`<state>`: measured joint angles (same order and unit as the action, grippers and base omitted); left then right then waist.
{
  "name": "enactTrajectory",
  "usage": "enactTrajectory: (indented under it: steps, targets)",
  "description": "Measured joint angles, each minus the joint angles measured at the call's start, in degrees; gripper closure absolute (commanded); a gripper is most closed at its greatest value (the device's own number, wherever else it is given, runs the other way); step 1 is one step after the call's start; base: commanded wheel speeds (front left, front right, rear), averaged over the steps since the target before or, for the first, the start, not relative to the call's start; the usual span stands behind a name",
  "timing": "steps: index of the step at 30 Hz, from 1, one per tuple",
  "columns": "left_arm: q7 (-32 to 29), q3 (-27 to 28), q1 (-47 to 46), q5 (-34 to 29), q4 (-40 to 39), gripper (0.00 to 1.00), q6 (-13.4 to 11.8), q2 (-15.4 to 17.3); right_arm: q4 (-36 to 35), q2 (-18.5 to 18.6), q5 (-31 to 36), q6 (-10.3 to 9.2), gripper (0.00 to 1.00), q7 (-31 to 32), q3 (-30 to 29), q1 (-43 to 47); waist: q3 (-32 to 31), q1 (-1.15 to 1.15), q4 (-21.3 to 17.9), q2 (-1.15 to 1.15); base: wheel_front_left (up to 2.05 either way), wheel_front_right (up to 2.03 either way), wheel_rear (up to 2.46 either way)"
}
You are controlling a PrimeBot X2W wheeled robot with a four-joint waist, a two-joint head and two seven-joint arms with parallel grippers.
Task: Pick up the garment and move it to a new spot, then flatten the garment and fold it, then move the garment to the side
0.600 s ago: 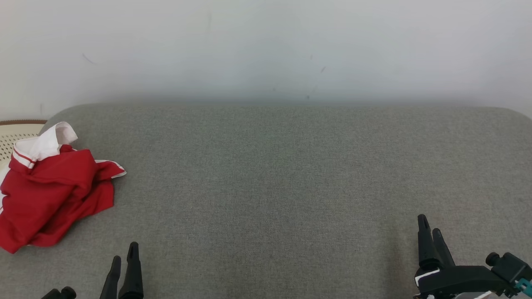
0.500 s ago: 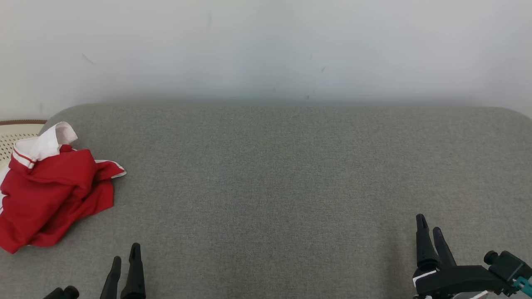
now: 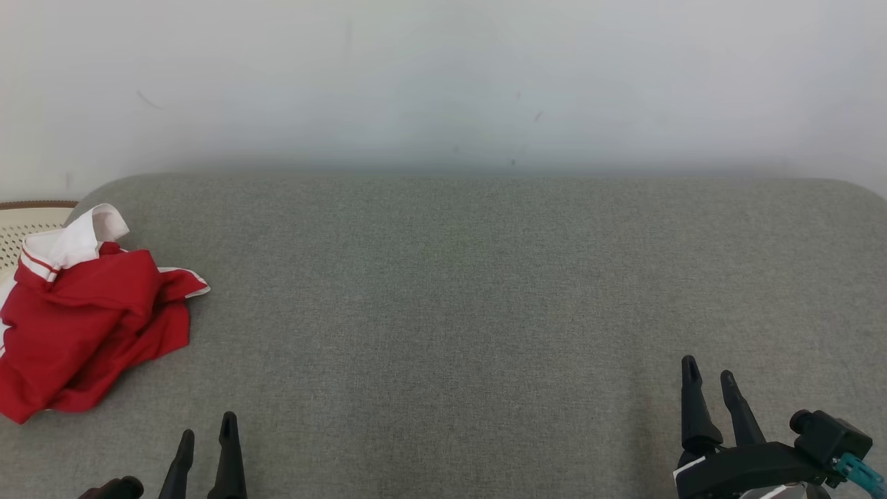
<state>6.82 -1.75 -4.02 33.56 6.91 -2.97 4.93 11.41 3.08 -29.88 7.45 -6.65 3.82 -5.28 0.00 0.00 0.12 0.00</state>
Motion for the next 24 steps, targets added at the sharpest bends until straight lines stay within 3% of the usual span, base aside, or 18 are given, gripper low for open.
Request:
enactTrajectory:
  steps: [11, 24]
  targets:
    - [1.8, -1.4, 0.4, -6.4, 0.0, 0.00, -1.2, 0.5, 0.7, -0.2, 7.2, 0.00, 0.00, -2.0, 0.5, 0.0, -0.3, 0.00, 0.0, 0.00, 0.00, 0.00, 0.00]
    - [3.7, -2.4, 1.4, -12.8, -1.3, 0.00, -2.3, 0.7, 1.8, -0.3, 4.9, 0.00, 0.00, -3.8, 1.6, 0.0, -1.0, 0.00, -0.2, 0.00, 0.00, 0.00, 0.00]
